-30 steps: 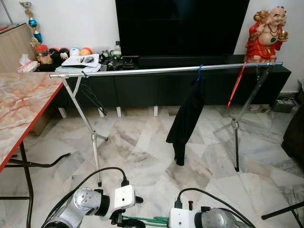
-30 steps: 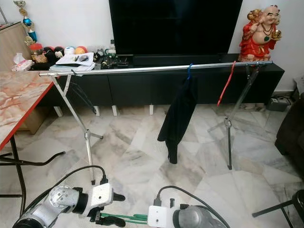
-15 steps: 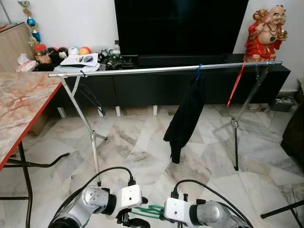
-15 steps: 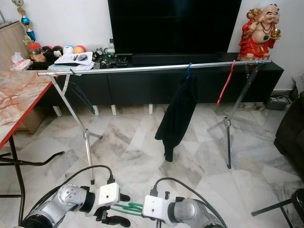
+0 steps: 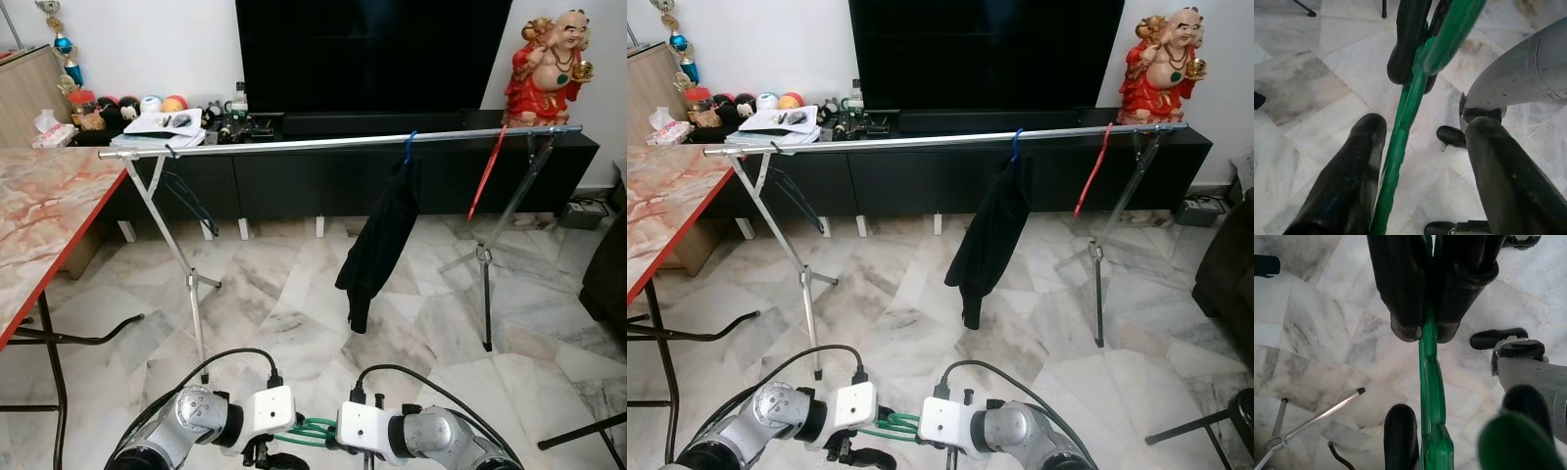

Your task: Hang hanger

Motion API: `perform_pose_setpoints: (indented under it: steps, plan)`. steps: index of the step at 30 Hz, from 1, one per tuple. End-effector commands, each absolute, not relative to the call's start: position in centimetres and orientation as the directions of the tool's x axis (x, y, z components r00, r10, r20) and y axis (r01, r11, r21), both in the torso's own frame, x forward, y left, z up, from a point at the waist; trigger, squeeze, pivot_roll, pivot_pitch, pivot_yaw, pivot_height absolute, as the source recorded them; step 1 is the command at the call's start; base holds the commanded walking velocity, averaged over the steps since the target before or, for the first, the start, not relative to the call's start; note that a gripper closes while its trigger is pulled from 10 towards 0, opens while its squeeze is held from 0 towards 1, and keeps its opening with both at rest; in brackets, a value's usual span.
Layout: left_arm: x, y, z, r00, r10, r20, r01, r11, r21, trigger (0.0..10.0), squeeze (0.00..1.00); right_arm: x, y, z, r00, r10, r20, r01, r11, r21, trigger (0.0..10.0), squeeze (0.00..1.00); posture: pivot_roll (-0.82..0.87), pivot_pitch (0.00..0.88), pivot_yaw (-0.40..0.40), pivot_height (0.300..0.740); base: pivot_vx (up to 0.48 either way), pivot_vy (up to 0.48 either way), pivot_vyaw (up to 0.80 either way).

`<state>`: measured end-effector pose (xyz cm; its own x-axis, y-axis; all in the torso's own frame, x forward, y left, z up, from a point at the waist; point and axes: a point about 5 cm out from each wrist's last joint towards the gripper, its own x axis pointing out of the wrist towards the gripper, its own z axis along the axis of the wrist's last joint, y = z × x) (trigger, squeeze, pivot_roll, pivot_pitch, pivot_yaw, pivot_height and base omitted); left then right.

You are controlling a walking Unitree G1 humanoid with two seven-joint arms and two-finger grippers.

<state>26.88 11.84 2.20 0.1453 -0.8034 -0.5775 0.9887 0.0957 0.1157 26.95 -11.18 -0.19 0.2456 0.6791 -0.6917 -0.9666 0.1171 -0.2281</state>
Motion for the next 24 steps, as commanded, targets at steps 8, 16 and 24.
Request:
perform_pose_setpoints:
  steps: [8, 16, 24]
  plan:
    - [27.05, 11.82, 2.14, 0.148, -0.8, -0.582, 0.988, 0.094, 0.122, 0.0, 0.0, 27.61, -10.67, 0.61, 0.256, 0.705, -0.662, -0.963, 0.122, -0.242, 10.0, 0.0, 0.11, 0.0, 0.023, 0.74, 0.0, 0.0, 0.0]
    - [27.11, 11.94, 2.13, 0.147, -0.795, -0.588, 0.988, 0.09, 0.126, 0.0, 0.0, 27.57, -10.63, 0.66, 0.242, 0.707, -0.664, -0.965, 0.105, -0.24, 10.0, 0.0, 0.11, 0.0, 0.022, 0.74, 0.0, 0.0, 0.0]
    - [26.96, 12.28, 1.96, 0.141, -0.789, -0.598, 0.989, 0.084, 0.123, 0.0, 0.0, 27.53, -10.75, 0.69, 0.231, 0.708, -0.667, -0.967, 0.094, -0.236, 10.0, 0.0, 0.12, 0.0, 0.019, 0.74, 0.0, 0.0, 0.0]
